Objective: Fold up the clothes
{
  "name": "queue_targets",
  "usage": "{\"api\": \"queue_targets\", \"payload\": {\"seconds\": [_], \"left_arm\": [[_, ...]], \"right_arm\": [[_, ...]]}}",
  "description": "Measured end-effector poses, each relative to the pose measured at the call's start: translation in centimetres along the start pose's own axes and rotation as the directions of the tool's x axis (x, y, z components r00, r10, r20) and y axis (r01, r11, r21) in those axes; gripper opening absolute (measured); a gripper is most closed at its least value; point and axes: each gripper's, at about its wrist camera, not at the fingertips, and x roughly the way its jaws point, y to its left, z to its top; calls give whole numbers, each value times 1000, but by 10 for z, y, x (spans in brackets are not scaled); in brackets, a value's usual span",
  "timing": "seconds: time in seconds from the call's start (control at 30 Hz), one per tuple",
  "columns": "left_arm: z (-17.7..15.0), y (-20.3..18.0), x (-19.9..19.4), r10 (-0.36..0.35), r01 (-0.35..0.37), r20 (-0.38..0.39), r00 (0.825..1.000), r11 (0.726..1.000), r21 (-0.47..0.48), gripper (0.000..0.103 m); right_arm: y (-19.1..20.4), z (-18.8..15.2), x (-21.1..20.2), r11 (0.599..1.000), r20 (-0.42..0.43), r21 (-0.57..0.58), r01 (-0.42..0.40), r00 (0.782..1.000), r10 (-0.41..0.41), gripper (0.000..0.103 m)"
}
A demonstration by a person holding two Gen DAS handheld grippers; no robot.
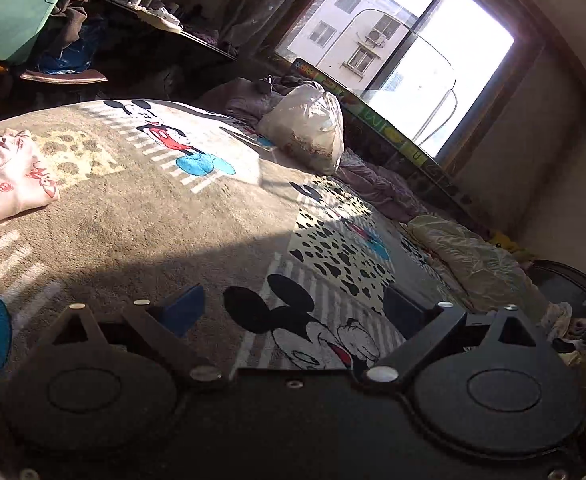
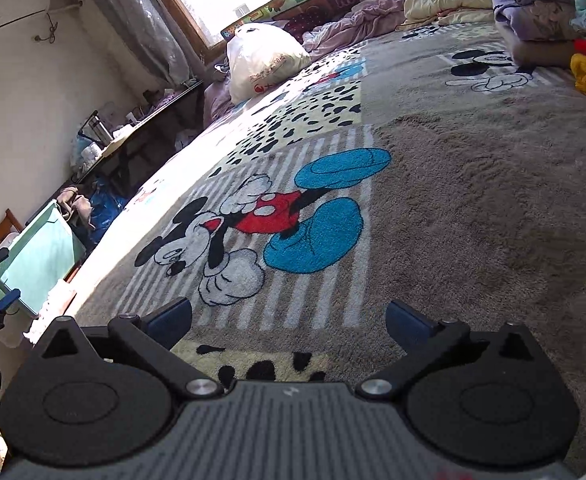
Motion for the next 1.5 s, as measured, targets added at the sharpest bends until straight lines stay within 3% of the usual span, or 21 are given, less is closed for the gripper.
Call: {"api": "queue_targets", "payload": {"seconds": [0.2, 0.33, 0.57, 0.87, 0.93, 1.2, 1.33, 1.5], "left_arm": [[-69, -97, 51, 78, -49, -171, 982, 985, 164, 103], [-112, -127, 60, 149, -75, -196, 969, 937, 340, 103], [-151, -134, 77, 219, -90, -283, 934, 909, 406, 103], [-186, -144, 93, 323, -132, -243, 915, 807, 576, 103], [-187, -147, 94, 336, -141, -237, 911, 797, 587, 103], [-180, -146, 91, 324, -126, -260, 910, 811, 571, 103], [-170, -157, 71, 282, -112, -222, 934, 817, 566, 103], [-153, -163, 52, 250, -119, -173, 953, 830, 545, 103]], "right_arm": [[-14, 0, -8, 993, -16, -5, 118, 993, -118, 103], [-16, -1, -11, 980, -20, -52, 194, 980, -196, 103], [-18, -2, -8, 955, -26, -101, 278, 959, -282, 103], [-31, -13, 10, 913, -74, -168, 372, 919, -388, 103], [-27, -17, 14, 898, -63, -203, 391, 910, -411, 103], [-25, -20, 15, 889, -49, -214, 405, 905, -424, 103], [-25, -12, -2, 932, -20, -122, 342, 938, -347, 103], [-13, -4, -16, 923, 26, -125, 365, 931, -365, 103]]}}
